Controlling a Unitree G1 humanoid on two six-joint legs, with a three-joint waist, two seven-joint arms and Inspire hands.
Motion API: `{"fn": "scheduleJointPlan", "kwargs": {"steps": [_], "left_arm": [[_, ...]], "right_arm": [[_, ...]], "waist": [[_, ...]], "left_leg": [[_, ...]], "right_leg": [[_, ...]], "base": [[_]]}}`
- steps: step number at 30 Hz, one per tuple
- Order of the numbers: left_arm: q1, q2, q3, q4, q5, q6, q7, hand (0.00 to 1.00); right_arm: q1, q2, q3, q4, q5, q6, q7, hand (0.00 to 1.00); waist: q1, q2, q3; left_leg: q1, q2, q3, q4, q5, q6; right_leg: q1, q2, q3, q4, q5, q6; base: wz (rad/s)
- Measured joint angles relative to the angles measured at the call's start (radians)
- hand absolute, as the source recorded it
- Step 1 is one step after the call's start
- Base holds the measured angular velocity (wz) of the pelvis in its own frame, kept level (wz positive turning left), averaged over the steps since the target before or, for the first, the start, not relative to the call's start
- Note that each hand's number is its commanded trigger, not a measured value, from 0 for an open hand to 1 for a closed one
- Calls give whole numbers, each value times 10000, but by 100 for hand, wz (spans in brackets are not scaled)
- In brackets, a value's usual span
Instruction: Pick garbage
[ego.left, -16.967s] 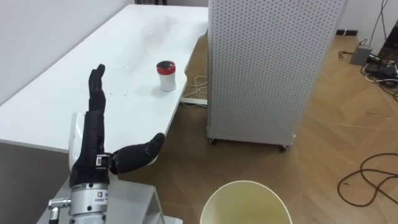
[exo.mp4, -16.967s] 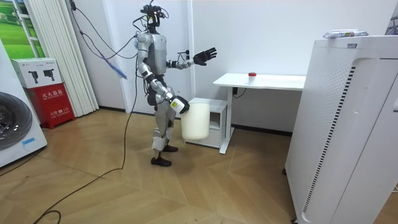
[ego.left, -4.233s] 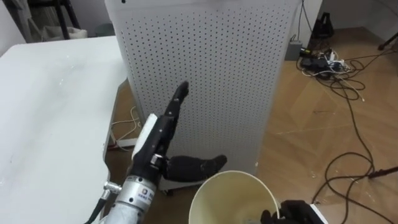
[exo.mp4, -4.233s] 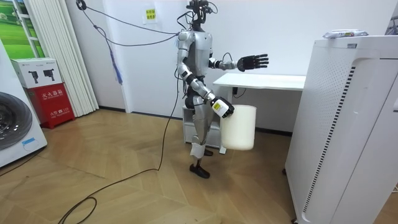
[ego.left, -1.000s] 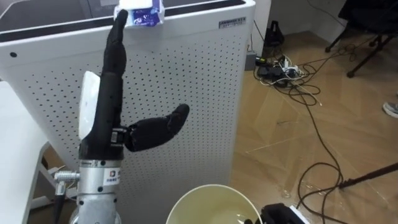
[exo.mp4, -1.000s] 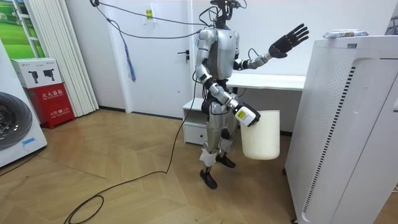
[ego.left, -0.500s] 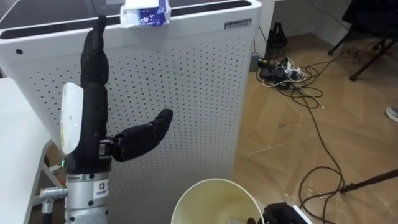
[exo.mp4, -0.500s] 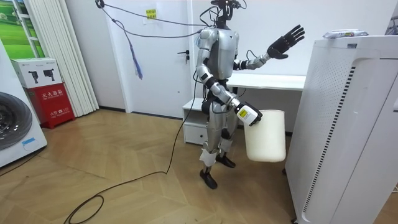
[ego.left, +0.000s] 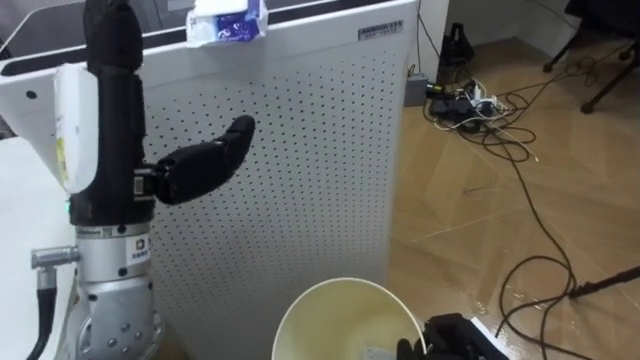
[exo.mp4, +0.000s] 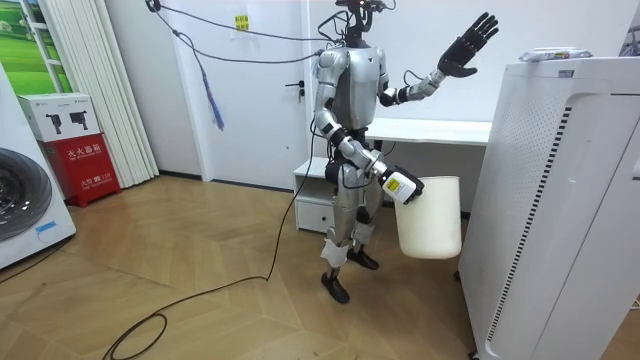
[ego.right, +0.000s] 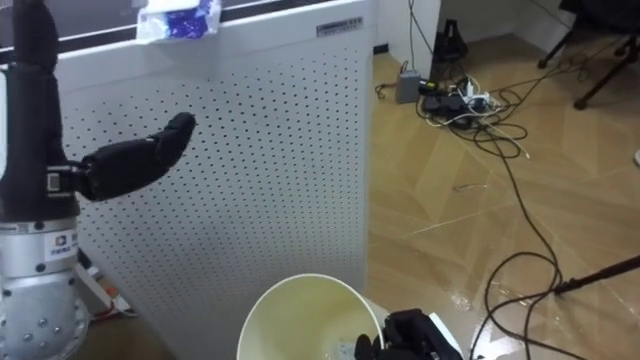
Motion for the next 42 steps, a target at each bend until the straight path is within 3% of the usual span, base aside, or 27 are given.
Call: {"fn": "scheduleJointPlan", "kwargs": {"steps": [3, 7, 14, 19, 23, 25, 30, 37, 42], "left_arm": [[-418, 239, 159, 213, -7, 266, -20, 0], [-1080, 324, 221, 578, 12, 736, -28, 0], [-1585, 457, 293, 799, 220, 1241, -241, 0], [-2323, 1057, 288, 1443, 327, 1747, -695, 0], [-2586, 1105, 289, 1904, 372, 2129, -1126, 0], [-2795, 1342, 217, 2399, 360, 2301, -1475, 0], [-2926, 1652, 168, 2838, 375, 2748, -2438, 0], [-2928, 1660, -182, 3096, 375, 3095, -3748, 0], [-2933, 1675, -182, 3119, 358, 3255, -4556, 0]], "right_arm": [[8, -126, -4, 15, -24, 9, 21, 100], [7, -213, -3, 42, -25, 299, 31, 100], [6, -223, -2, 57, -412, 650, 66, 100], [-1, -233, 1, 52, -746, 884, 192, 100], [-2, -235, -4, 51, -751, 1036, 296, 100], [-3, -291, -5, 51, -747, 1070, 345, 100], [-2, -460, -35, 52, -750, 1093, 561, 100], [-3, -684, -33, 60, -748, 1205, 767, 100], [-3, -720, -31, 55, -755, 1380, 761, 100]], "waist": [[-56, 15, -3], [-84, 37, -1], [-110, 229, -16], [-215, 330, -18], [-271, 354, -27], [-325, 396, -30], [-439, 516, -34], [-509, 804, -49], [-497, 798, -43]], "left_leg": [[56, 7, 35, -7, 0, 1], [51, 7, 74, -11, -1, 2], [78, 16, 360, -8, -2, 5], [49, 25, 587, -9, -2, 6], [56, 22, 592, -8, -2, 6], [68, 31, 707, -10, -3, 7], [64, 33, 900, -12, -18, 32], [72, 33, 1279, -14, -43, 75], [116, 37, 1274, -17, -43, 76]], "right_leg": [[48, 5, 22, -1, 0, 0], [40, 3, 46, 0, 0, 0], [11, 5, 193, 5, 1, 3], [-17, -6, 227, 2, -4, 11], [-16, -7, 245, 0, -6, 15], [-20, -7, 301, 2, -6, 15], [-52, -26, 334, 2, -3, 20], [-181, -43, 560, 58, 23, 60], [-181, -43, 581, 115, 22, 60]], "base": [[-2], [0], [-4], [0], [0], [-2], [-3], [-10], [-1]]}}
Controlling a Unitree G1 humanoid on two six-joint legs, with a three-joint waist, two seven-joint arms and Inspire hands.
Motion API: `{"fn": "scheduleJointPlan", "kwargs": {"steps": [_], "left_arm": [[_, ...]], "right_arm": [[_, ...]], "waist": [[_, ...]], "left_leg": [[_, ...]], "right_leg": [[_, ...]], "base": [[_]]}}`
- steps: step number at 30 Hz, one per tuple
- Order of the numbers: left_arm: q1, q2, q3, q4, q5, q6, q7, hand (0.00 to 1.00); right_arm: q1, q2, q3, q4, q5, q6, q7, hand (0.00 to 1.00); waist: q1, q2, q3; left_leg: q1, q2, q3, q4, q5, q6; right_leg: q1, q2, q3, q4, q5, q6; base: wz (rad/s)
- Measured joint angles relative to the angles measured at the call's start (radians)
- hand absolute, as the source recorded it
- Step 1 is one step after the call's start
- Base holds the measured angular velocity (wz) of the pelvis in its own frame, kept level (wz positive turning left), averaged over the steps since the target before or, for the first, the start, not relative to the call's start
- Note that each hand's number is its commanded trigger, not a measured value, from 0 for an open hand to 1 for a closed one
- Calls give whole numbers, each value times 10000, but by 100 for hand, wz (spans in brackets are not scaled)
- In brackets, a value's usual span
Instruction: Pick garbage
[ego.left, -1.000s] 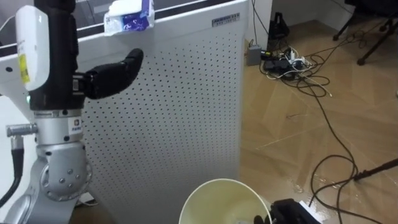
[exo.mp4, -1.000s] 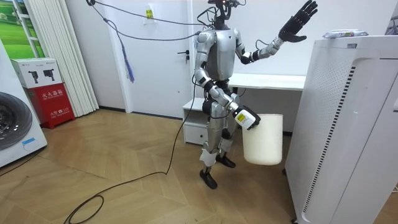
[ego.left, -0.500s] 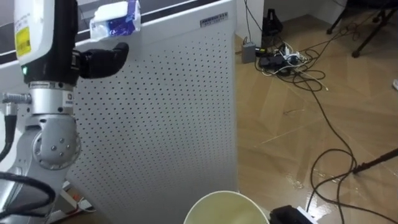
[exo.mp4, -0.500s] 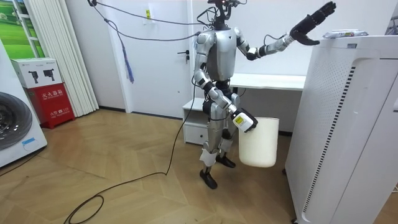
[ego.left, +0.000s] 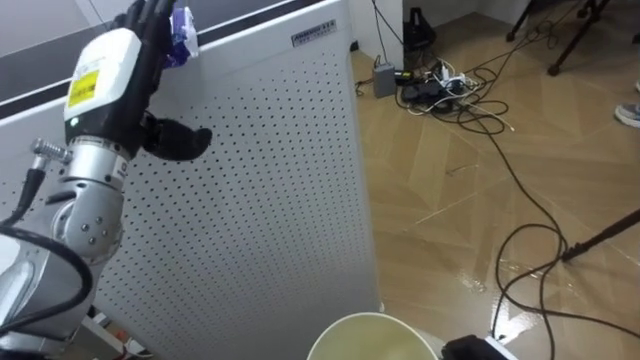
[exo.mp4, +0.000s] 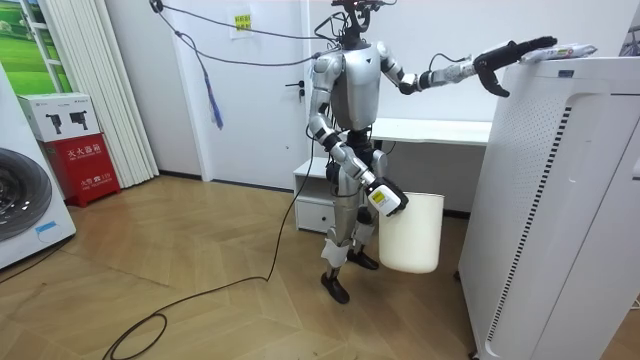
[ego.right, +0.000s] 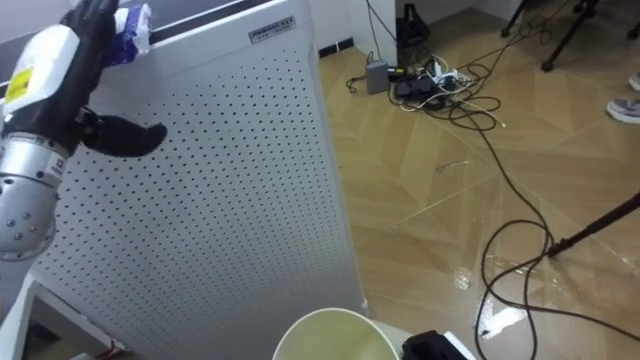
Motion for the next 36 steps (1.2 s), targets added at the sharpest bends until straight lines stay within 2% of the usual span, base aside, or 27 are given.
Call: {"fn": "scheduleJointPlan", "kwargs": {"steps": [6, 12, 16, 19, 20, 21, 22, 27, 36], "left_arm": [[-104, 189, 4, 220, 13, 43, -598, 0], [-720, 270, 4, 946, 14, 243, -1008, 0], [-1189, 733, 4, 1683, 144, 264, -1201, 0], [-1325, 893, 4, 1970, 204, 420, -1363, 0], [-1328, 895, 4, 1978, 217, 441, -1365, 7], [-1328, 896, 4, 1978, 221, 448, -1366, 56], [-1328, 897, 6, 1977, 263, 453, -1376, 100], [-1401, 931, 54, 1944, 643, 498, -1486, 100], [-1830, 1031, 266, 1849, 829, 533, -1324, 100]], "right_arm": [[0, 16, -34, -66, -437, 87, 2, 100], [-4, 24, -70, -67, -561, 259, 8, 100], [-4, 25, -70, -67, -611, 281, -3, 100], [-4, 12, -70, -67, -661, 282, -14, 100], [-4, 10, -70, -67, -663, 282, -18, 100], [-5, 10, -70, -67, -679, 282, -24, 100], [-8, 8, -74, -67, -684, 282, -30, 100], [-16, 12, -293, -67, -721, 282, -20, 100], [-16, -4, -352, -67, -722, 284, -16, 100]], "waist": [[-7, -27, 14], [15, -38, 8], [24, -22, -3], [22, -8, -12], [25, -4, -15], [32, 7, -23], [66, 28, -38], [186, 100, -81], [261, 107, -72]], "left_leg": [[32, -13, 45, -10, 3, 46], [40, -11, 68, 12, 37, 99], [88, -10, 141, 12, 36, 99], [83, -10, 155, 11, 36, 98], [77, -10, 156, 12, 36, 98], [65, -10, 156, 11, 36, 98], [43, -10, 155, 11, 36, 98], [-17, -9, 156, 10, 35, 98], [125, -30, 230, 1, 64, 143]], "right_leg": [[0, -21, -4, 66, -4, 6], [-1, -19, 32, 90, -4, 6], [-2, -9, 151, 99, -4, 6], [-5, -11, 156, 97, -4, 6], [-8, -11, 156, 95, -4, 6], [-16, -12, 156, 93, -4, 6], [-42, -12, 157, 98, -4, 6], [-171, -20, 200, 179, -3, 6], [-122, -54, 273, 309, -4, 7]], "base": [[0], [0], [-7], [-1], [0], [0], [0], [-3], [-2]]}}
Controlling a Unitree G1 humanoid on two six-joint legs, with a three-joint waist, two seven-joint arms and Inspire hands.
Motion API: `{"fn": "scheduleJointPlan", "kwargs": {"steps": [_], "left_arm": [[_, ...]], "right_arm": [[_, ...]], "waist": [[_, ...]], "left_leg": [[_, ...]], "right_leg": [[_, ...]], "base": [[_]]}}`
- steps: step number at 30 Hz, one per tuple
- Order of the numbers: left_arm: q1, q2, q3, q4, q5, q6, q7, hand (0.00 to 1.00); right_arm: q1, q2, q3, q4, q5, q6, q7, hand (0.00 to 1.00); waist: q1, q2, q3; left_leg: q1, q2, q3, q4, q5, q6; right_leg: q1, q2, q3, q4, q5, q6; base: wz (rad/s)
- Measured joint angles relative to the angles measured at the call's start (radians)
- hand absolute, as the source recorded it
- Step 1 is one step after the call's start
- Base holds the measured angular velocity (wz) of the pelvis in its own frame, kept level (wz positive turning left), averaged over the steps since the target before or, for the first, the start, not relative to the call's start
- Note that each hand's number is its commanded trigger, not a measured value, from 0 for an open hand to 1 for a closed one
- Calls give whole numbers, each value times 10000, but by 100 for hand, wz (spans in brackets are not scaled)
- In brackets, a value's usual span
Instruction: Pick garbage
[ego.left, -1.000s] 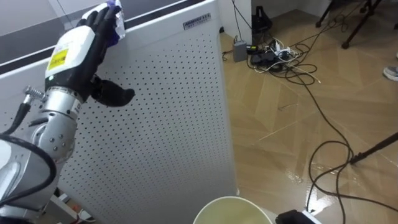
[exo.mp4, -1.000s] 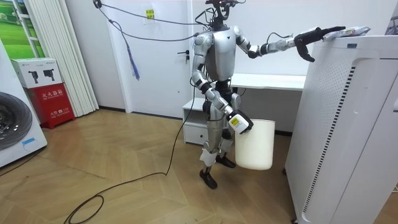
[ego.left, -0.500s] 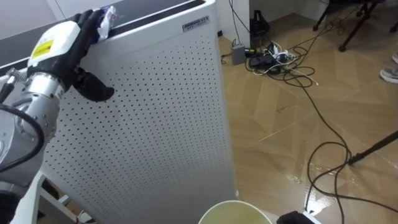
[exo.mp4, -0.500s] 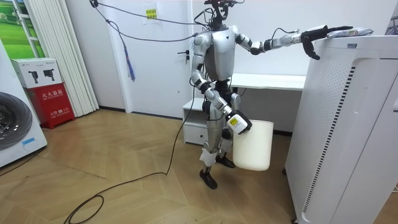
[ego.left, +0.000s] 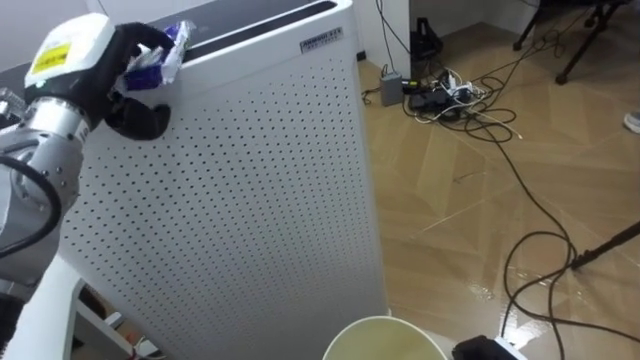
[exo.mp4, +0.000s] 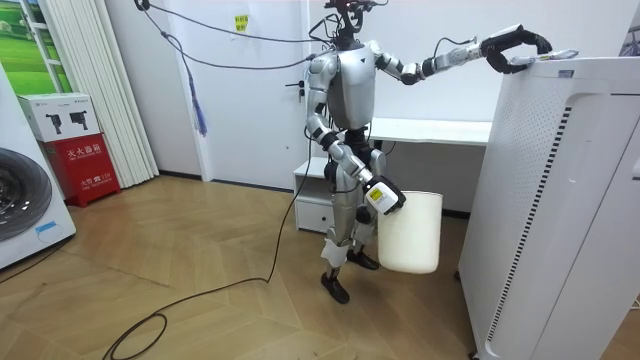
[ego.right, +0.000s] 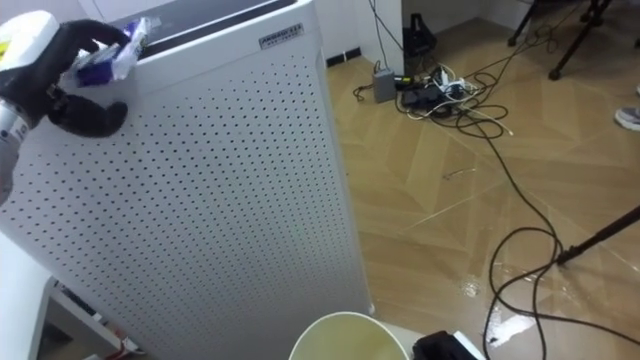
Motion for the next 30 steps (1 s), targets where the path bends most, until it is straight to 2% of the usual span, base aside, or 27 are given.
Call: {"fn": "scheduleJointPlan", "kwargs": {"steps": [8, 15, 19, 21, 26, 29, 30], "left_arm": [[1, 0, 258, 17, 1, -35, 600, 100], [9, -2, 313, 11, -9, -197, 941, 100], [157, -6, 317, -208, -15, -245, 1087, 100], [428, -25, 379, -593, -45, -227, 1162, 100], [1168, -242, 603, -1832, -102, -245, 1354, 100], [1302, -585, 598, -2531, -902, -201, 1350, 100], [1488, -704, 564, -3112, -1352, -186, 1293, 100]], "right_arm": [[2, -9, 3, 0, 0, 20, 23, 100], [-22, 14, 3, -3, 13, 29, 18, 100], [-21, 15, 11, -4, 7, 29, 14, 100], [-22, 16, 10, -4, 8, 29, 15, 100], [-76, 20, 3, -4, 16, 30, 14, 100], [-339, 12, 29, -3, 110, 30, -10, 100], [-491, 41, 53, -4, 132, 30, -22, 100]], "waist": [[-21, 53, 33], [25, -7, 75], [9, -75, 123], [-16, -95, 136], [-24, -116, 136], [21, -164, 123], [21, -218, 115]], "left_leg": [[-3, -8, 39, -2, 16, 25], [9, -6, 140, -58, 16, 25], [16, -7, 145, -101, 16, 25], [6, -19, 135, -116, 16, 25], [-86, -66, 18, -116, 16, 26], [-246, -119, -119, -114, 23, 36], [-323, -137, -152, -113, 29, 46]], "right_leg": [[-17, 0, 35, -8, 6, 10], [0, -2, 23, -53, 4, 12], [6, -2, -11, -74, 4, 13], [6, -6, -29, -97, -2, 23], [-23, -44, -110, -134, -25, 61], [-152, -99, -265, -83, -42, 88], [-202, -114, -312, -84, -46, 95]], "base": [[0], [0], [0], [2], [6], [12], [11]]}}
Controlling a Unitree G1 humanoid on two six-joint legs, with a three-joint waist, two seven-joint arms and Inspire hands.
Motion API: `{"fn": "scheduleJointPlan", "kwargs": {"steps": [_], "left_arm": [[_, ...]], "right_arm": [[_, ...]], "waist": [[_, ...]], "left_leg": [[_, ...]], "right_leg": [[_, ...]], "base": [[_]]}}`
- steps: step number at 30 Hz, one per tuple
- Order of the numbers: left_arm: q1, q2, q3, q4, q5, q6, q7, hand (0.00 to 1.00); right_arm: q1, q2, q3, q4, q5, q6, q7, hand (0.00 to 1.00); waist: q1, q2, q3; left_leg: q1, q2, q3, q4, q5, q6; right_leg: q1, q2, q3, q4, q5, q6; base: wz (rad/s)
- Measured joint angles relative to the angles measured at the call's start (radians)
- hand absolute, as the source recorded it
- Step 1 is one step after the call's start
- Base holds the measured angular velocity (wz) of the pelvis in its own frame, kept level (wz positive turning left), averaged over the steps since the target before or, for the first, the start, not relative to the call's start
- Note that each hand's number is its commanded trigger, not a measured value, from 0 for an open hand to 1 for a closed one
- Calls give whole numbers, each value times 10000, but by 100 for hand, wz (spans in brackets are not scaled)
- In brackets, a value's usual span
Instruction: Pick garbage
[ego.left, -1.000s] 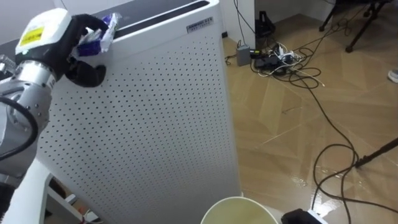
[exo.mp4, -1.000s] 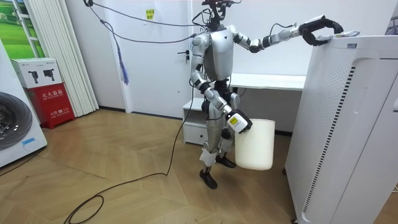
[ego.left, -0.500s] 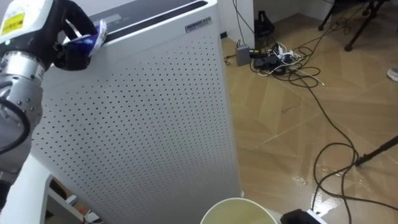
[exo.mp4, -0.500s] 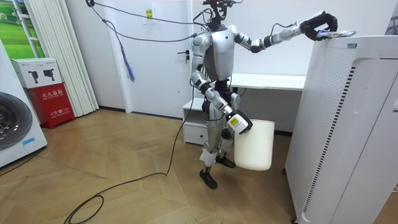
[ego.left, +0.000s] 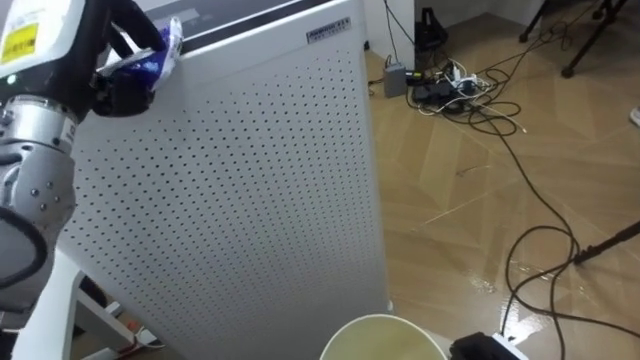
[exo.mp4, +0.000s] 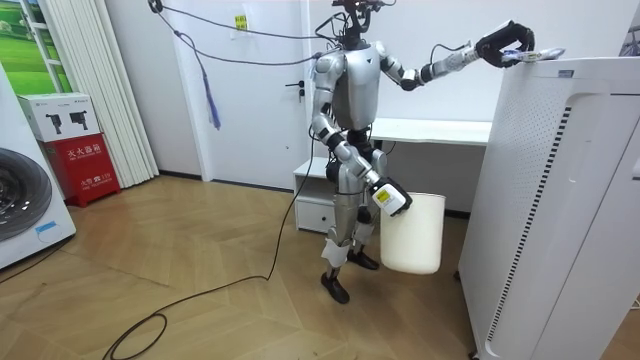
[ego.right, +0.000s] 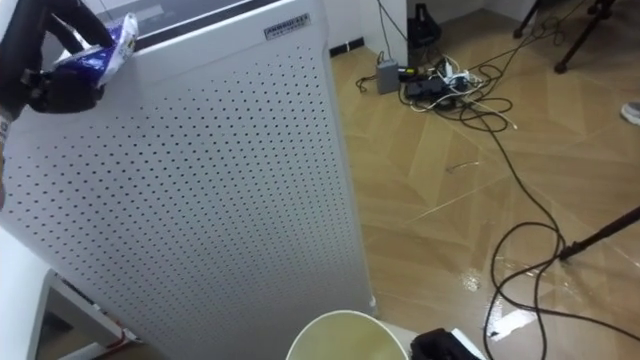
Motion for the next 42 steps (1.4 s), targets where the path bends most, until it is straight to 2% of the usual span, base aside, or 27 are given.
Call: {"fn": "scheduleJointPlan", "kwargs": {"steps": [3, 6, 8, 10, 12, 15, 18, 19, 22, 28, 33, 36, 42], "left_arm": [[462, -370, -181, -1286, -702, -48, -421, 100], [936, -377, -773, -1887, -1883, -321, -1175, 100], [1274, -444, -1207, -1920, -2399, -343, -1755, 100], [1778, -684, -1644, -1968, -3029, -342, -2400, 100], [2075, -743, -1833, -2067, -3488, -344, -2850, 100], [2136, -746, -1946, -2149, -3984, -371, -3341, 100], [2523, -782, -1945, -2793, -4373, -455, -3800, 100], [2644, -843, -1946, -2936, -4388, -580, -4030, 100], [2795, -991, -1946, -2989, -4387, -653, -4417, 100], [3143, -994, -1944, -2990, -4379, -653, -4866, 100], [3451, -987, -1934, -2956, -4377, -710, -4970, 100], [3733, -1021, -1962, -2526, -4351, -950, -5000, 100], [4062, -1077, -2058, -1360, -4320, -947, -5005, 100]], "right_arm": [[-325, 16, 183, 0, 24, 0, -75, 100], [-638, 21, 404, -1, 25, -2, -132, 100], [-752, 39, 404, -1, 29, -4, -282, 100], [-769, 30, 406, 12, 116, -5, -397, 100], [-769, 26, 405, 13, 258, -5, -418, 100], [-772, -18, 401, 12, 277, -5, -407, 100], [-772, -27, 401, 11, 304, -5, -382, 100], [-782, -30, 399, 11, 305, -5, -386, 100], [-786, -35, 398, 10, 310, -5, -377, 100], [-804, -94, 390, 6, 541, -5, -387, 100], [-805, -171, 352, 6, 885, -6, -403, 100], [-804, -167, 354, 12, 1087, -7, -444, 100], [-827, 4, 362, 30, 1158, -73, -648, 100]], "waist": [[16, -197, -33], [37, -347, -86], [87, -356, -91], [54, -357, -90], [50, -360, -88], [69, -381, -94], [126, -389, -98], [179, -394, -100], [228, -402, -103], [317, -462, -135], [251, -474, -127], [188, -505, -104], [22, -486, -75]], "left_leg": [[-31, -30, -118, 11, 4, 6], [-27, -26, -119, 13, 3, 7], [-32, -26, -123, 17, 1, 11], [-50, -22, -179, 28, 2, 13], [-117, -21, -212, 75, 4, 16], [-245, -21, -237, 111, 17, 38], [-295, -30, -230, 110, 23, 47], [-299, -29, -230, 109, 23, 47], [-336, -27, -239, 109, 23, 47], [-409, -28, -250, 109, 23, 47], [-389, -28, -305, 108, 23, 47], [-393, -26, -291, 107, 24, 48], [-657, -26, -286, 181, 58, 101]], "right_leg": [[1, -41, -68, 40, -13, 22], [19, -46, -117, 38, -13, 22], [22, -46, -137, 36, -12, 23], [32, -45, -199, 33, -12, 22], [-1, -46, -231, 33, -12, 22], [-90, -51, -251, 37, -11, 20], [-155, -58, -234, 38, -10, 19], [-166, -58, -232, 38, -10, 19], [-182, -58, -261, 37, -10, 19], [-270, -58, -237, 50, -9, 18], [-271, -59, -236, 90, -10, 18], [-264, -62, -258, 93, -8, 17], [-474, -76, -293, 123, 14, -18]], "base": [[10], [2], [0], [5], [5], [2], [0], [0], [1], [0], [0], [0], [2]]}}
